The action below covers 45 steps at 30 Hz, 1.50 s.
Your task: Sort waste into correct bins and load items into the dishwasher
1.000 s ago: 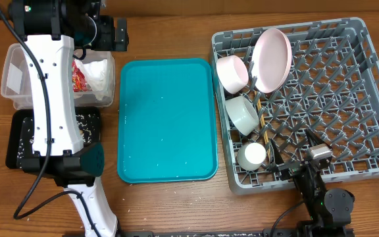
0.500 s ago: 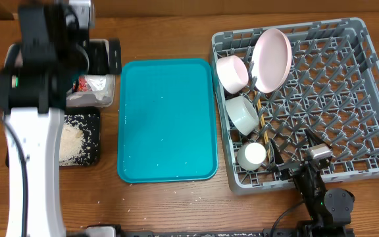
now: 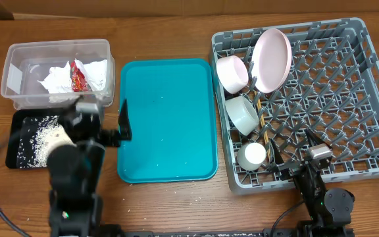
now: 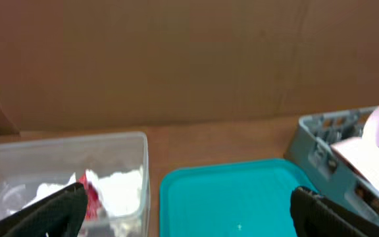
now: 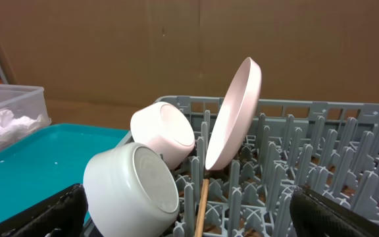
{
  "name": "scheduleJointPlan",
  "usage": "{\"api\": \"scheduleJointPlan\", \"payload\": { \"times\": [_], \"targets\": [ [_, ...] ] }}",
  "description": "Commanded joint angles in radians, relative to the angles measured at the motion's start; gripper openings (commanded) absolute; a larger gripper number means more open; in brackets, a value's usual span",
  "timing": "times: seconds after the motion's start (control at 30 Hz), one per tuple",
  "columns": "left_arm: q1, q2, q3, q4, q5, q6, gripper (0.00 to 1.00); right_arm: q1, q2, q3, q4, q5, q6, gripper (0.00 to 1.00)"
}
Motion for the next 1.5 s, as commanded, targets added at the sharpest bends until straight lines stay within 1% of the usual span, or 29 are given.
{"api": "scheduleJointPlan", "payload": {
  "times": [0.0,0.1,0.23,0.3,0.33,0.37,0.5,0.53,0.57,1.47],
  "targets": [
    [-0.002,-0.114,-0.193,0.117,0.010,0.015,1.00,-0.003,-0.008,-0.011,0.007,-0.005,0.003,1.00],
    [-0.002,-0.237,-0.331,0.193,0.010,0.012,1.00,-0.003,-0.008,-0.011,0.007,-0.005,0.003,1.00],
    [-0.002,-0.371,-0.425,0.199,0.010,0.013,1.00,-0.003,-0.008,-0.011,0.007,-0.005,0.003,1.00],
    [0.000,-0.477,-0.493,0.199,-0.002,0.013,1.00,-0.003,-0.008,-0.011,0.007,-0.005,0.003,1.00],
    [0.000,-0.502,-0.513,0.199,-0.001,0.013,1.00,-0.003,-0.008,-0.011,0.007,-0.005,0.003,1.00],
    [0.000,-0.531,-0.528,0.182,0.000,0.013,1.00,-0.003,-0.008,-0.011,0.007,-0.005,0.003,1.00],
    [0.005,-0.629,-0.526,0.001,-0.002,0.013,1.00,-0.003,-0.008,-0.011,0.007,-0.005,0.003,1.00],
    [0.009,-0.629,-0.526,-0.043,-0.001,0.012,1.00,-0.003,-0.008,-0.011,0.007,-0.005,0.003,1.00],
    [0.010,-0.629,-0.527,-0.050,-0.009,0.008,1.00,-0.003,-0.008,-0.011,0.007,-0.005,0.003,1.00],
    [0.011,-0.628,-0.526,-0.048,-0.005,0.009,1.00,-0.003,-0.008,-0.011,0.007,-0.005,0.003,1.00]
  ]
}}
